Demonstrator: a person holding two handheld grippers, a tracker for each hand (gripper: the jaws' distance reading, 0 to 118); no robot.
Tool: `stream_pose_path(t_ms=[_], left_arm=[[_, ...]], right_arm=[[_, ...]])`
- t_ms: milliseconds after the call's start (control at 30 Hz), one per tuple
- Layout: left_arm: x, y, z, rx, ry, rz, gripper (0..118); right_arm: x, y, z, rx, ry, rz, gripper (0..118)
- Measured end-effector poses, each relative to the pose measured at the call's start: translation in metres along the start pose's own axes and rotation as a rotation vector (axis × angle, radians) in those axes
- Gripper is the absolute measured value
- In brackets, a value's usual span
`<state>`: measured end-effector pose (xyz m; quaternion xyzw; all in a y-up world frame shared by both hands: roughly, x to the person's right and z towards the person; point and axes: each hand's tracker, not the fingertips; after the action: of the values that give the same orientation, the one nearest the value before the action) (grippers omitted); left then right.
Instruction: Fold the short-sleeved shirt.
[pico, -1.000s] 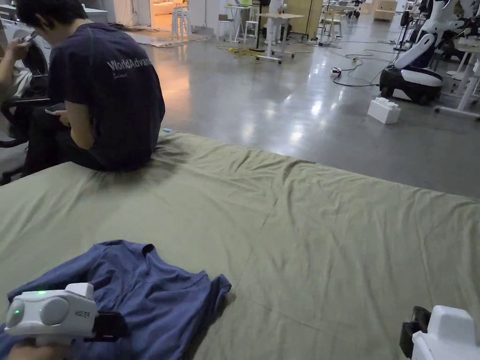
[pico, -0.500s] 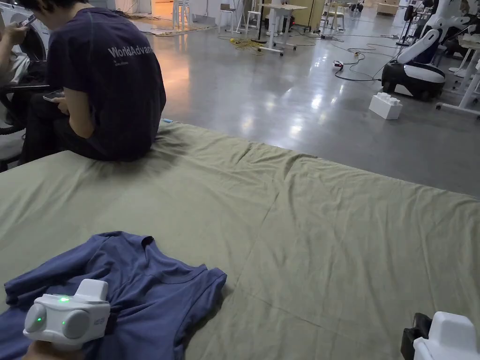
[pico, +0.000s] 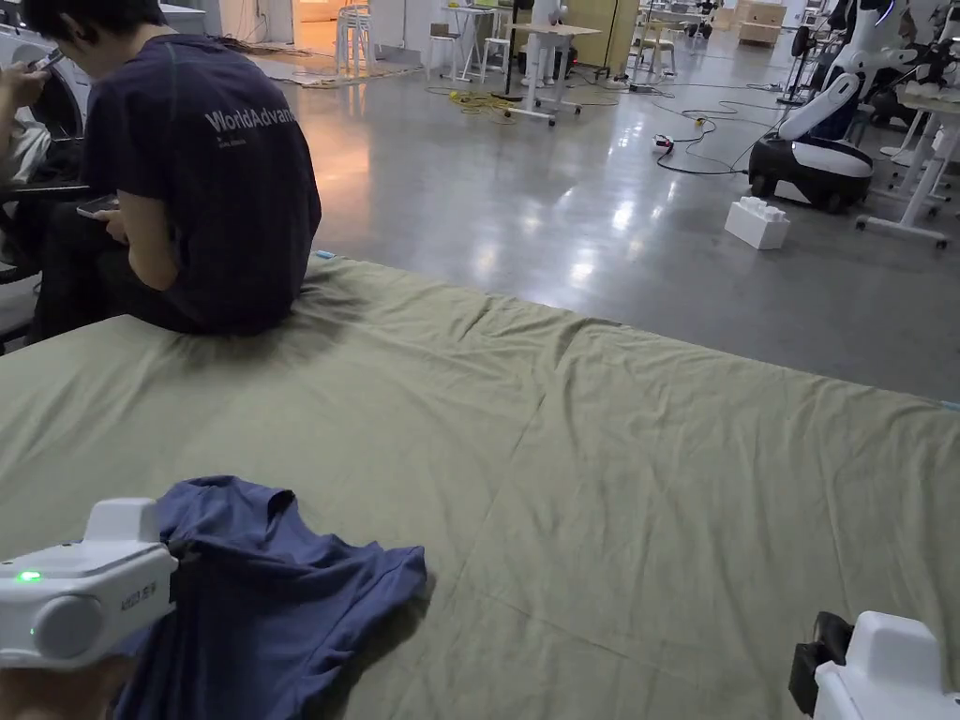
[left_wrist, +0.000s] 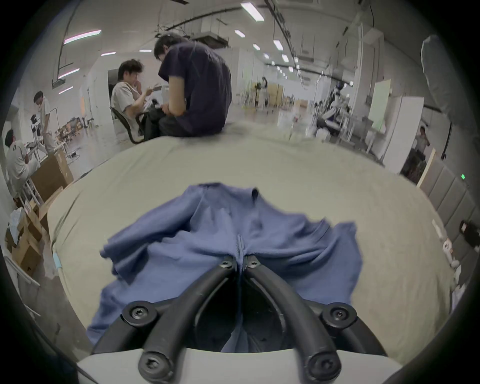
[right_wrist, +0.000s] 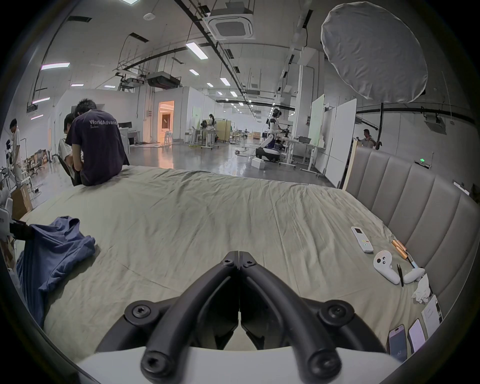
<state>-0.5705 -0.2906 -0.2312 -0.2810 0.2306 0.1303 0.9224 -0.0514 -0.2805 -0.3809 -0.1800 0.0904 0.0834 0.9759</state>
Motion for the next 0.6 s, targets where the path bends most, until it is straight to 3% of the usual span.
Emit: stream_pose_path(t_ms=[400,600], left_arm=[[0.111,0.083,0.080,0.328,-0.231,-0.118,4],[0.191,0.102,0.103,0.379,-0.404,-0.175,4]], right_arm=[[0.028,0.016,0.025,0.074,-0.019,-0.034,1],[0.056,0.017,0.042,0.102,-0.055,-0.056,1]])
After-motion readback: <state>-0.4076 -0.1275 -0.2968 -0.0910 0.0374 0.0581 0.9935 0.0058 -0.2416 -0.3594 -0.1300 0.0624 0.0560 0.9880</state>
